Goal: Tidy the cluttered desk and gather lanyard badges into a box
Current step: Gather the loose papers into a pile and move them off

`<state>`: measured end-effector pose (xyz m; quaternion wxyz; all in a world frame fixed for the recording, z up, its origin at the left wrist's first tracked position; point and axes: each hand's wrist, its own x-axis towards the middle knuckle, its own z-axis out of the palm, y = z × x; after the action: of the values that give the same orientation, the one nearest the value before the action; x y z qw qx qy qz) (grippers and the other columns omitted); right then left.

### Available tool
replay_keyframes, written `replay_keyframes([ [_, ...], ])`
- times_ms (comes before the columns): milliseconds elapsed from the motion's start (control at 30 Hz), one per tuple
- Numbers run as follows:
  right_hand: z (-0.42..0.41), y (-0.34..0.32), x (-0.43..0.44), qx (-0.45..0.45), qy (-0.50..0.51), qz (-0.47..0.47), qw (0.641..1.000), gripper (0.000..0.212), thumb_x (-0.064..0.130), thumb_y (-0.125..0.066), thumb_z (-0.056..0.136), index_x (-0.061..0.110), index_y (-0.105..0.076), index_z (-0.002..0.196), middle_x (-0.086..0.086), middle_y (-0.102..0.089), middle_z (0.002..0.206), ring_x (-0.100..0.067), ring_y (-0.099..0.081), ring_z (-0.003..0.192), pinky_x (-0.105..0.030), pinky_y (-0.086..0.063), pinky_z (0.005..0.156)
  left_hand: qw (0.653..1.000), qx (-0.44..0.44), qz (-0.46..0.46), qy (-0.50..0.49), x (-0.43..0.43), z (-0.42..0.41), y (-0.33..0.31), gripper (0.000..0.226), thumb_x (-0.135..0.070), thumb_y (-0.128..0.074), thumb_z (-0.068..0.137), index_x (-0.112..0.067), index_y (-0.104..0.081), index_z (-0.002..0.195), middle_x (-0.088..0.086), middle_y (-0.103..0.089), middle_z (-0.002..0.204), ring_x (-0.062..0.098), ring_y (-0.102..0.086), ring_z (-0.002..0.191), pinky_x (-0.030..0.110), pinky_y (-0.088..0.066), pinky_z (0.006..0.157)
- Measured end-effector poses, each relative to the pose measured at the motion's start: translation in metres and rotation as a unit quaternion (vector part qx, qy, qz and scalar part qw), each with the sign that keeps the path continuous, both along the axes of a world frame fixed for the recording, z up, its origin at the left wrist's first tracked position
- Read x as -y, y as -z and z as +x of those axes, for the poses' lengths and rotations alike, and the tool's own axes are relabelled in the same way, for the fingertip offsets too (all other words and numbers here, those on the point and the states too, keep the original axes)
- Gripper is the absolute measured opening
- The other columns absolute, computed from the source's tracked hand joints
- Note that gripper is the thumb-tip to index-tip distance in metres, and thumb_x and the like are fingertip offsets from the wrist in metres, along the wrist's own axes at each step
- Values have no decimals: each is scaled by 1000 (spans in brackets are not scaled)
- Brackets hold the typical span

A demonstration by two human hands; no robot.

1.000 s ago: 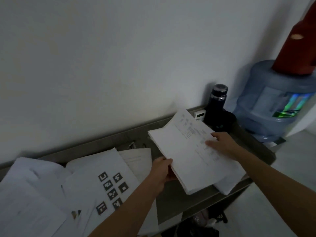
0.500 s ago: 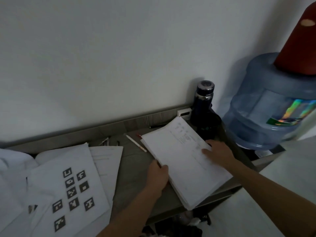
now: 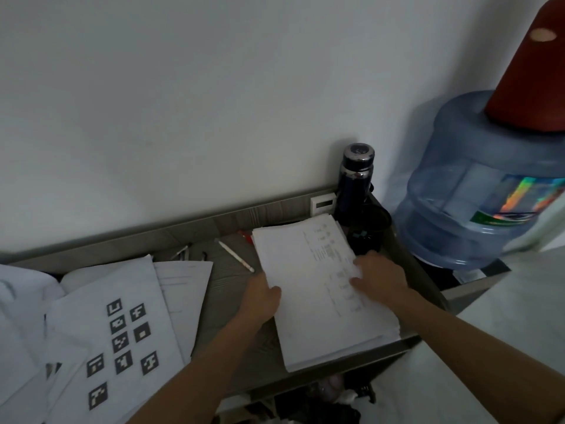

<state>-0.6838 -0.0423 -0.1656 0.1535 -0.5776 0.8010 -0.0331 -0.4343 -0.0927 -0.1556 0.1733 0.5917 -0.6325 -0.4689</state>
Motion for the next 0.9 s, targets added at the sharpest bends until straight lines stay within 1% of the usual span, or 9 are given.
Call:
replay_keyframes([
  [67,13,-7,5,-12,0,-46,999,45,43,-58,90,24,-53,131,-2,-52,125,-18,-51,111,-31,-48,87,1000,16,-15,-19,6,13,-3,21,3,-48,92,-10,-58,79,3,-58,80,20,-54,78,11,-41,61],
  [133,33,-14,13,4,-8,-97,995,43,42,-57,92,25,-54,131,-1,-53,127,-18,-51,114,-32,-47,87,997,35,-41,-55,13,35,-8,27,-3,-49,93,-17,-48,70,3,-54,77,19,-52,77,19,-39,64],
  [200,62,-20,23,28,-31,-114,993,42,43,-56,94,25,-54,131,0,-55,129,-17,-51,117,-31,-46,91,994,58,-63,-69,19,68,-14,12,-8,-49,95,-15,-58,95,7,-58,103,21,-55,96,26,-42,82],
  [267,93,-25,35,53,-50,-112,991,42,43,-55,94,25,-55,132,2,-56,128,-15,-52,115,-28,-43,92,991,77,-80,-80,24,103,-17,30,-10,-49,96,-8,-57,124,10,-56,126,25,-54,115,33,-42,99],
  [300,110,-28,42,66,-60,-105,990,41,44,-55,94,25,-55,131,3,-57,126,-14,-54,113,-27,-43,90,989,83,-86,-92,25,121,-20,33,-11,-50,96,-8,-55,129,11,-55,130,25,-53,119,33,-41,101],
  [467,216,-38,75,133,-105,-97,981,33,39,-65,88,25,-64,118,4,-67,109,-15,-62,97,-25,-46,77,979,118,-99,-135,25,234,-21,31,-14,-51,96,-8,-56,127,13,-53,130,26,-54,115,28,-41,98],
  [600,298,-28,94,219,-115,-65,967,35,37,-68,86,22,-64,118,7,-64,99,-7,-59,87,-20,-45,74,963,165,-123,-176,30,331,-19,29,-16,-54,94,-9,-58,123,13,-50,129,28,-53,115,36,-44,99],
  [767,381,-14,122,305,-28,-24,952,68,36,-72,84,14,-42,142,-8,-50,141,-22,-51,122,-27,-40,91,926,278,-123,-223,34,455,-9,42,-30,-55,94,-15,-50,134,13,-40,144,31,-39,130,43,-36,105],
  [900,423,-7,132,411,74,16,909,93,30,-81,77,10,-27,149,-14,-45,144,-31,-54,120,-39,-52,88,915,361,-6,-183,25,521,16,70,-58,-41,94,-26,-19,152,9,-10,160,33,-11,146,50,-21,114],
])
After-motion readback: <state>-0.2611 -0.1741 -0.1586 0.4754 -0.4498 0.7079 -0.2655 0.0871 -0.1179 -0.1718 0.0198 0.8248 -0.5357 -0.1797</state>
